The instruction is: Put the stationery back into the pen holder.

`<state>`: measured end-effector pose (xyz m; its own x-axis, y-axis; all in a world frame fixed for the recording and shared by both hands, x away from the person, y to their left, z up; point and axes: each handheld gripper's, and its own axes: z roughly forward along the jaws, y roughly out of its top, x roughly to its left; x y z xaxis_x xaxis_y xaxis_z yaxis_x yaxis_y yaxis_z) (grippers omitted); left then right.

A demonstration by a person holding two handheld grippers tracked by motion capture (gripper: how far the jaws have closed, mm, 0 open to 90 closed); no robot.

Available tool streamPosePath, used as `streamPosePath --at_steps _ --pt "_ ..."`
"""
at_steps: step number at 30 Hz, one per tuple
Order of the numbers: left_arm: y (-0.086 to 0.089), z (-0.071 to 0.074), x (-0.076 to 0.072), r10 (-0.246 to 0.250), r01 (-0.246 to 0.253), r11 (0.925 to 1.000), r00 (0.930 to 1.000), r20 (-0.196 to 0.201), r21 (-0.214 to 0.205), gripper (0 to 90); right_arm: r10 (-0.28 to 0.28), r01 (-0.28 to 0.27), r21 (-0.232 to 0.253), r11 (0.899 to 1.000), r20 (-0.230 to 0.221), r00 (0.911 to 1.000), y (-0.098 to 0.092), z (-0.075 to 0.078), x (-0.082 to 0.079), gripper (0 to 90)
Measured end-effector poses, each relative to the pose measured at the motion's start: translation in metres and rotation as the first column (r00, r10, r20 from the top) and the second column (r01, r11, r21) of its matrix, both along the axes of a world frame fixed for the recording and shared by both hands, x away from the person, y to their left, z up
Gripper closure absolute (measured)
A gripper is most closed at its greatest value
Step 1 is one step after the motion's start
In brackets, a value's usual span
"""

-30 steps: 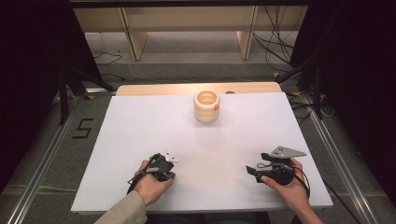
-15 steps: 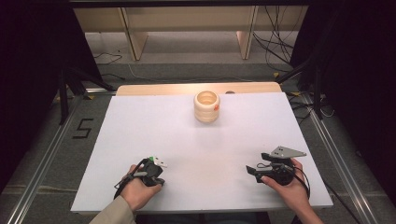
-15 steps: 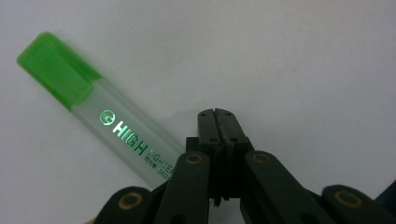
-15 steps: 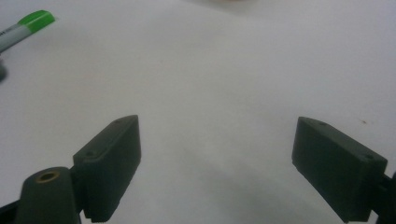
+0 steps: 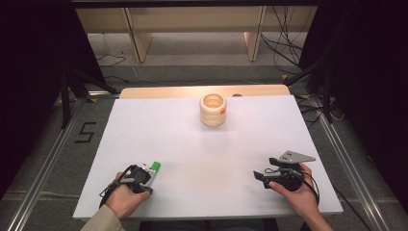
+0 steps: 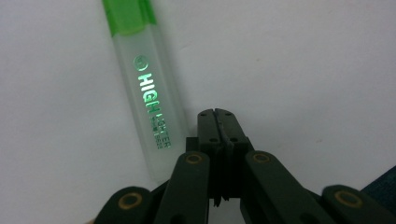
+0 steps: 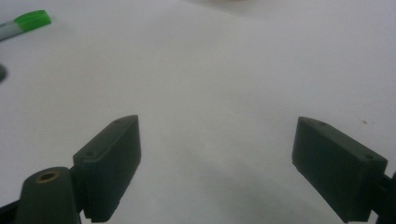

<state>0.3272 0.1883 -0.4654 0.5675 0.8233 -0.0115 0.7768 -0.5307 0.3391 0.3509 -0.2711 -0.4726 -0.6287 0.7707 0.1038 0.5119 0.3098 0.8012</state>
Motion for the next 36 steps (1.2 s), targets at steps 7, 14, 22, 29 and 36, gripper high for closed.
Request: streamPosePath --at_steps 7,14,22,29,36 --pt "0.014 0.001 0.001 0.030 -0.030 0.9993 0.9995 -0.007 0.023 89.5 0.001 -0.001 -0.001 1.000 -0.001 1.0000 0.001 0.000 0.000 16.5" --pt "0.019 0.002 0.005 0.030 -0.031 0.9982 0.9995 0.010 0.053 86.9 0.001 -0.001 0.000 1.000 -0.001 1.0000 0.000 0.000 0.000 16.4" --pt "0.011 0.021 0.028 -0.059 0.055 0.9956 0.9969 0.053 0.076 61.5 -0.002 0.002 0.000 1.000 -0.001 1.0000 0.000 0.000 0.000 16.4" --pt "0.015 0.014 0.051 -0.064 0.069 0.9904 0.9970 -0.044 0.120 41.2 -0.001 0.001 0.000 1.000 -0.002 1.0000 0.000 0.000 0.000 16.5" --pt "0.011 0.011 0.061 -0.087 0.102 0.9853 0.9901 -0.111 0.137 42.0 -0.002 0.002 0.000 1.000 -0.001 1.0000 0.000 0.000 0.001 16.4"
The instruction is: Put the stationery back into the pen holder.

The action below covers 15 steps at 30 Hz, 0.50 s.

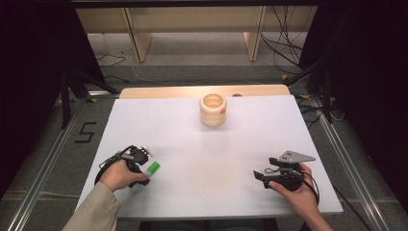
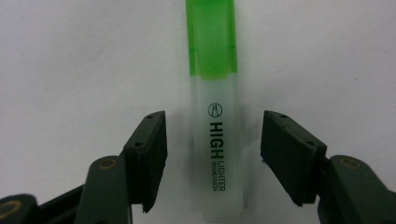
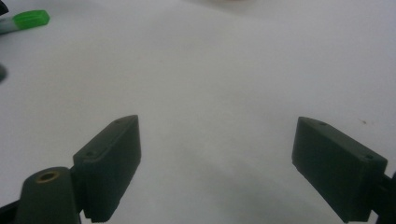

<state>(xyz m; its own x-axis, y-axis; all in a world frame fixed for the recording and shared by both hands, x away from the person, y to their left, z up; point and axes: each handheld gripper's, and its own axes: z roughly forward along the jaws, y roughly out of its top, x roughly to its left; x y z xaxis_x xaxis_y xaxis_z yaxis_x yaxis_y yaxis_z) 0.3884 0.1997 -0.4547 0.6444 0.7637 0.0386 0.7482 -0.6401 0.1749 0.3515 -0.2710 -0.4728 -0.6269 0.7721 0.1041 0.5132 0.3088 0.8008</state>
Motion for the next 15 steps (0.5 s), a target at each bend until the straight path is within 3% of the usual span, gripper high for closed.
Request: streamPosePath --at_steps 15 --pt "0.0007 -0.0070 0.0032 0.016 -0.015 0.9998 0.9986 -0.051 0.012 52.8 0.000 0.000 -0.001 1.000 0.000 1.0000 -0.0003 0.0001 0.0000 16.5"
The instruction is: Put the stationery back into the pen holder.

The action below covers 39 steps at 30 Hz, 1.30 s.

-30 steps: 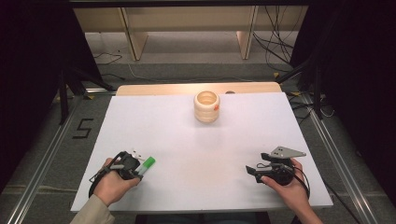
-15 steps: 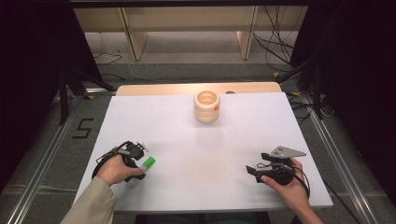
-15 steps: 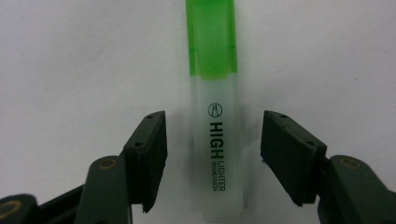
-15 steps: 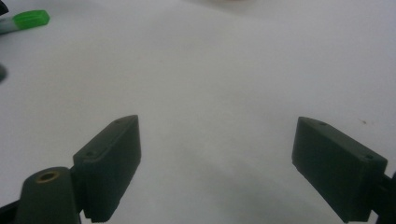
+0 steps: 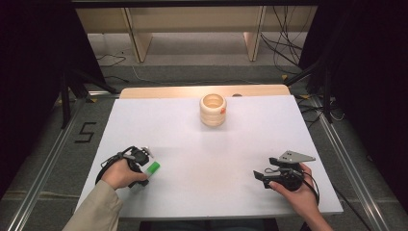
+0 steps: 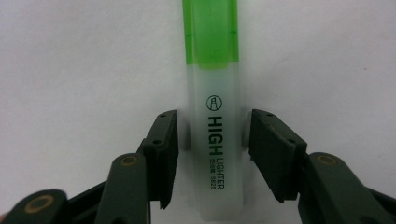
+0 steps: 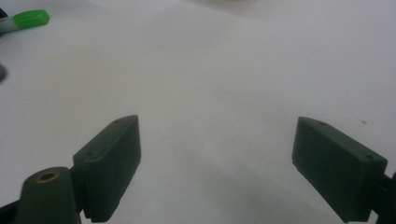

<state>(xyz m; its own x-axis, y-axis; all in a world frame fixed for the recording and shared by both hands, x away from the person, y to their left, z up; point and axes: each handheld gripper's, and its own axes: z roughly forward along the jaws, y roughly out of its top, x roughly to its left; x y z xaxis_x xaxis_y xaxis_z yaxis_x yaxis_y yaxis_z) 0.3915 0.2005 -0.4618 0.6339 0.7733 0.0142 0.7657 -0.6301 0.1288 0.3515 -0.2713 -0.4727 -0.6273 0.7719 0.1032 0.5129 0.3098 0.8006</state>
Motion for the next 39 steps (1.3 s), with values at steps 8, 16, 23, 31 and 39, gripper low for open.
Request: streamPosePath --at_steps 8,16,23,31,39 --pt "0.0004 0.0005 0.0006 0.003 -0.003 1.0000 0.9999 -0.015 -0.009 56.7 0.000 0.000 0.001 1.000 -0.001 1.0000 0.0004 0.0000 -0.0001 16.4" --pt "-0.0007 0.0011 0.0013 0.020 -0.020 0.9998 0.9995 -0.023 -0.001 64.5 0.000 0.000 0.002 1.000 -0.001 1.0000 0.0001 0.0000 -0.0001 16.5" --pt "-0.0011 0.0012 0.0006 0.036 -0.036 0.9993 0.9991 -0.021 -0.002 65.7 0.000 0.000 0.001 1.000 -0.001 1.0000 0.0001 0.0000 -0.0002 16.5" --pt "0.0013 0.0023 -0.0002 0.045 -0.045 0.9987 0.9988 -0.017 -0.023 65.9 0.001 -0.001 0.001 1.000 0.002 1.0000 0.0000 0.0001 -0.0001 16.5" --pt "0.0015 0.0086 -0.0006 0.045 -0.044 0.9979 0.9987 0.023 -0.048 66.0 0.000 0.000 0.002 1.000 0.001 1.0000 0.0001 0.0002 -0.0001 16.5"
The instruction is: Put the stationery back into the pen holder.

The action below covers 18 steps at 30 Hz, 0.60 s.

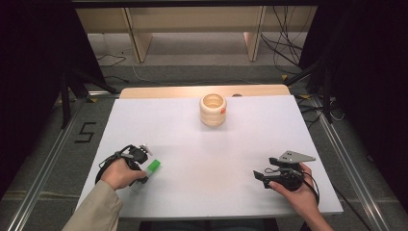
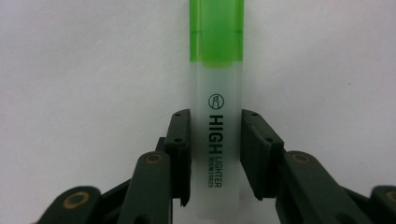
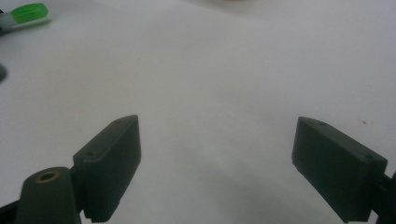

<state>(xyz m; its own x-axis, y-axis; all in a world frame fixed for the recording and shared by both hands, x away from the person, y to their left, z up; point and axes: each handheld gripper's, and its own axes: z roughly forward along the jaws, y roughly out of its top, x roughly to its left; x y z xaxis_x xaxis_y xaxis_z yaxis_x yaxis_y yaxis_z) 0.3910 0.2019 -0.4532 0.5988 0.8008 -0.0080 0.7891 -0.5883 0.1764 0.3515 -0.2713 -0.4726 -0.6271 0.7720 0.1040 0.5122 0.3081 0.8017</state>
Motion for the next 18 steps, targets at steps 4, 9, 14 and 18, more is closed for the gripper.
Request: streamPosePath --at_steps 4,9,14,18 --pt "-0.001 0.003 0.000 0.002 -0.002 0.9998 0.9996 0.028 -0.019 66.0 0.000 0.000 0.001 1.000 0.000 1.0000 0.000 0.000 0.000 16.5" --pt "-0.001 0.006 0.000 0.015 -0.012 0.9991 0.9977 0.066 -0.041 66.0 -0.001 0.001 0.002 1.000 -0.001 1.0000 0.000 0.000 0.000 16.5" --pt "-0.002 0.009 0.001 0.032 -0.024 0.9968 0.9940 0.105 -0.076 66.0 0.001 -0.001 0.002 1.000 0.000 1.0000 0.000 0.000 0.000 16.4" --pt "-0.002 0.011 0.001 0.047 -0.033 0.9943 0.9894 0.137 -0.101 66.0 -0.001 0.001 0.002 1.000 -0.001 1.0000 0.000 0.000 0.000 16.5"
